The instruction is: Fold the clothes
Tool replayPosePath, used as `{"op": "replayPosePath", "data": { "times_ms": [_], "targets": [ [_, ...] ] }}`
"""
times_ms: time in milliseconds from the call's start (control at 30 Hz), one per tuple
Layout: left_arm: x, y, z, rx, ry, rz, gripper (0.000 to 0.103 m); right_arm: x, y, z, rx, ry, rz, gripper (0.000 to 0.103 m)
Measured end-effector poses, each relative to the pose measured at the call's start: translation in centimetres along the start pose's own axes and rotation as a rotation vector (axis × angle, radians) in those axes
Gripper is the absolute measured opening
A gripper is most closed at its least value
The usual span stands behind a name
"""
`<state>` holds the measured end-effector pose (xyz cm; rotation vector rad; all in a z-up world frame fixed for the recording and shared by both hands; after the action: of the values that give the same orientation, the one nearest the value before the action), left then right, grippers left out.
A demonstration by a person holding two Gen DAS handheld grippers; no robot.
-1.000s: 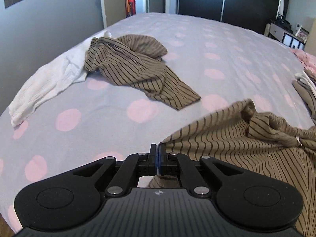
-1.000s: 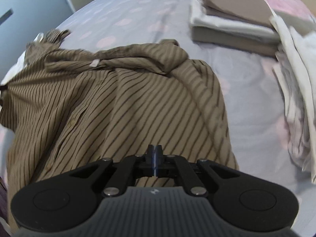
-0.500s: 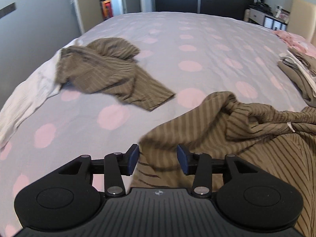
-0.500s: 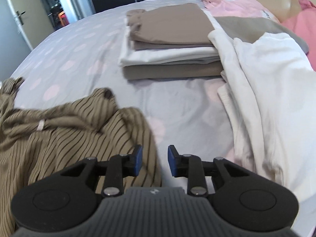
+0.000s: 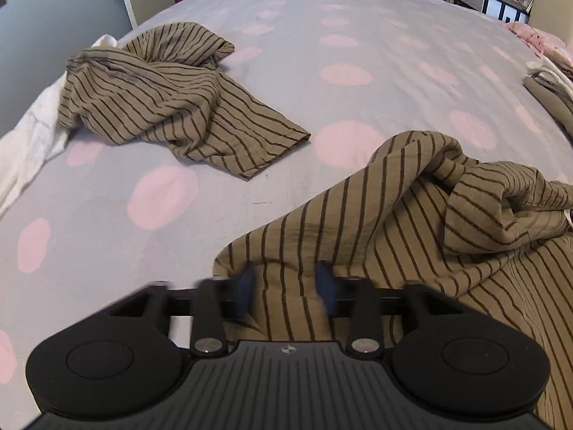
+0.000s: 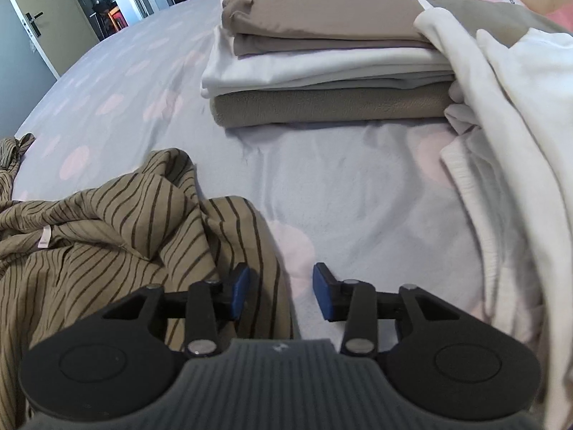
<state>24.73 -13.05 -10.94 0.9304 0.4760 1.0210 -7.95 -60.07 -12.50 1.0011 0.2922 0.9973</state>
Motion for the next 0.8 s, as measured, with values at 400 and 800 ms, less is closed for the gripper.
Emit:
{"op": "replayPosePath", "data": {
  "times_ms": [400, 800],
  "targets": [
    [2.3, 4.5, 1.3, -0.149, 0.076, 0.116, 0.000, -2.3, 7.0, 2.8, -0.210, -0.035, -0.238, 0.000],
    [2.2, 7.0, -0.5, -0.120, 0.030, 0.010, 0.000, -2.9, 9.5, -2.4, -0.082, -0.003, -0.206, 0.000]
  ]
}}
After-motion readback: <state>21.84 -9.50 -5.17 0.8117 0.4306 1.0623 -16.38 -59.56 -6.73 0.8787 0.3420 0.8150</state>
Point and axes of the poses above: each gripper's, at about its wrist camera, not at the fingertips, and y roughly against the way its jaws point, x to its left, z to its top, the point moved 1 cm from there along -y, roughly the way its jaws point, and after that the axes turned 1 degree about z, right-handed, at the moved point
